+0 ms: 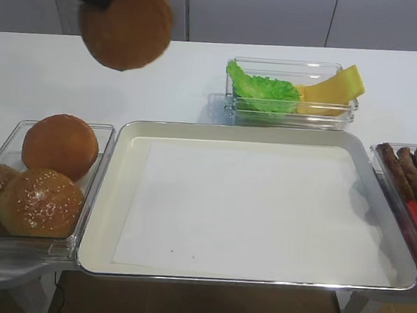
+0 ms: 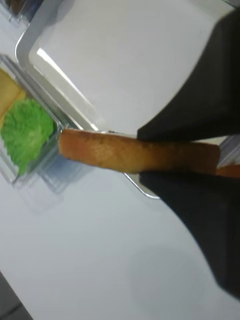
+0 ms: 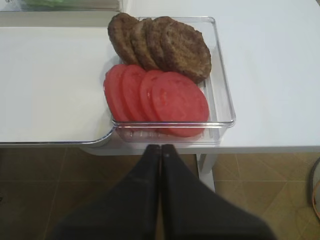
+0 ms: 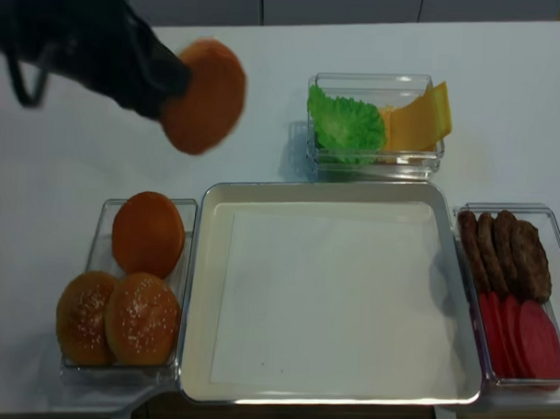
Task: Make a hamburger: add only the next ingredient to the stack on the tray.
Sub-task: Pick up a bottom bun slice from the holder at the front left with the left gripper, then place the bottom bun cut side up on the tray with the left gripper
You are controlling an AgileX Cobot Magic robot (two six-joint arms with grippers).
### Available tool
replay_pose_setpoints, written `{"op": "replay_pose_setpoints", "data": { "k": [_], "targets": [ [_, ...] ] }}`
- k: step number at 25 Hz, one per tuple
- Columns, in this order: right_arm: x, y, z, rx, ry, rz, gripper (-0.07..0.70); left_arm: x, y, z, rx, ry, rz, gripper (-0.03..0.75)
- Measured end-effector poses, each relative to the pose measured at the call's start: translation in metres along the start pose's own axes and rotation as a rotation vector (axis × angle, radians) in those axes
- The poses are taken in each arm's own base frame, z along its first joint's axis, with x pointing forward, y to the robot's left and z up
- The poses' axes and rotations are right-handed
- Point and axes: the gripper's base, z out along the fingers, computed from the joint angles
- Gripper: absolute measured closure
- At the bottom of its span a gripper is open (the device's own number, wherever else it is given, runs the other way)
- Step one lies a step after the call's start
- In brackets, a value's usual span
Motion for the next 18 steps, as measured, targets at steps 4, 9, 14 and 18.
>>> {"op": "replay_pose_setpoints", "data": {
  "k": [4,9,14,18],
  "targets": [
    [0.0,0.0,0.0,0.0,0.0,0.002,0.68,-0.012,-0.041,0.014,-0.016,0.024,0.099,0.585],
    [0.0,0.0,0.0,0.0,0.0,0.002,0.68,-0.017,-0.088,0.043,-0.041,0.096,0.17,0.585],
    [0.0,0.0,0.0,0.0,0.0,0.002,0.68,-0.016,-0.13,0.082,-0.124,0.162,0.233,0.585],
    [0.0,0.0,0.0,0.0,0.0,0.002,0.68,-0.015,-0.167,0.105,-0.239,0.14,0.324,0.585]
  ]
}}
